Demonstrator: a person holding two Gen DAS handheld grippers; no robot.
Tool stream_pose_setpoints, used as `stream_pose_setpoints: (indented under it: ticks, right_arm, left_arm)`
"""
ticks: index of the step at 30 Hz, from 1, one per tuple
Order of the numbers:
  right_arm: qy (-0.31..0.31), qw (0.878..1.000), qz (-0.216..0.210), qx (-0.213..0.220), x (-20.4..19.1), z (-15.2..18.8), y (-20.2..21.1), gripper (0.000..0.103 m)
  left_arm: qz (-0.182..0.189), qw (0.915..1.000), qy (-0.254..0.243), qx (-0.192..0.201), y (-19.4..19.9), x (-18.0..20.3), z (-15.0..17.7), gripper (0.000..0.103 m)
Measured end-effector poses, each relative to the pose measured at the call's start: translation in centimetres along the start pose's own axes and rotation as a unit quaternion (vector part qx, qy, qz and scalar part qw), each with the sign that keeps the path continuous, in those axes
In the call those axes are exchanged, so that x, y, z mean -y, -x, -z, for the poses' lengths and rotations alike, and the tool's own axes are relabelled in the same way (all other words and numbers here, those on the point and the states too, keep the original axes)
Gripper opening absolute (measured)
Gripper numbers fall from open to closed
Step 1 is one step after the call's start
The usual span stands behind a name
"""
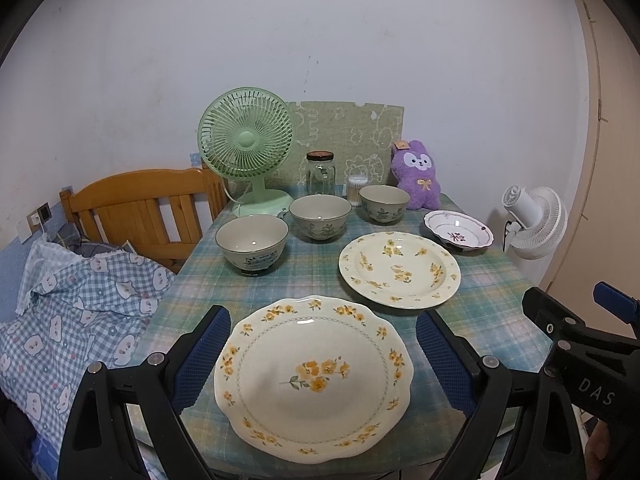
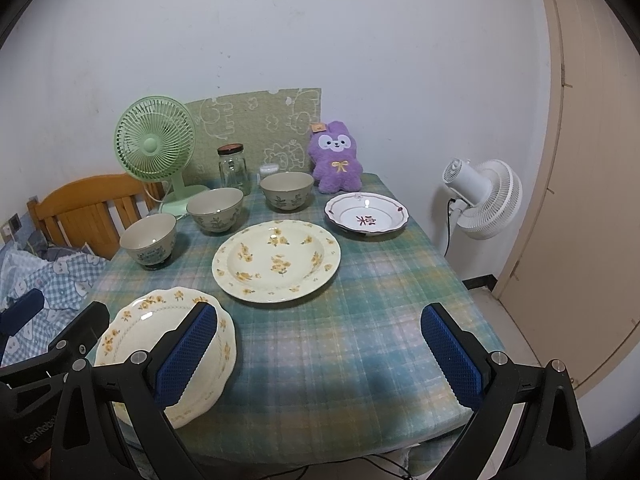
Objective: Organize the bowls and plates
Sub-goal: 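Close the left gripper on the large yellow-flower plate rim while the right gripper grips it too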
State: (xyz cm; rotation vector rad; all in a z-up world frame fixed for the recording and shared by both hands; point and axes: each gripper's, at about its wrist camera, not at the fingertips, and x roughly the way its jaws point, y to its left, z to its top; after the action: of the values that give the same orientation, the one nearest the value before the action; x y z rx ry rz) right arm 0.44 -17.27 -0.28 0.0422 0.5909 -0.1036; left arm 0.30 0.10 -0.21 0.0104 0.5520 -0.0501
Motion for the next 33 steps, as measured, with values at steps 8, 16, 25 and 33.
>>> stream_pose_setpoints:
  ticks: [8, 16, 25, 33]
  right_arm:
    - [0.013, 1.0, -0.018, -0.019, -2.3, -0.7, -1.9, 0.099]
    - [0.026, 0.998, -0.032, -0.052, -5.8, -0.9, -5.2, 0.097]
    - [0.026, 0.994, -0.036, -0.103, -9.1, 0.0, -9.5, 0.092]
    - [0.029, 0.988, -0.032, -0.146, -11.5, 1.4, -13.2, 0.091]
  left_arm:
    - [-0.003, 0.9993, 0.011, -0.036, -3.2, -2.5, -0.6, 0.081]
    - [-0.015, 0.9971, 0.011, -0.074, -6.3, -4.8, -0.5, 0.076]
    - [-0.016, 0.9911, 0.005, -0.132, -10.6, -7.0, 0.5, 0.069]
    - [-0.017, 0.9841, 0.003, -0.177, -13.9, -8.8, 1.8, 0.067]
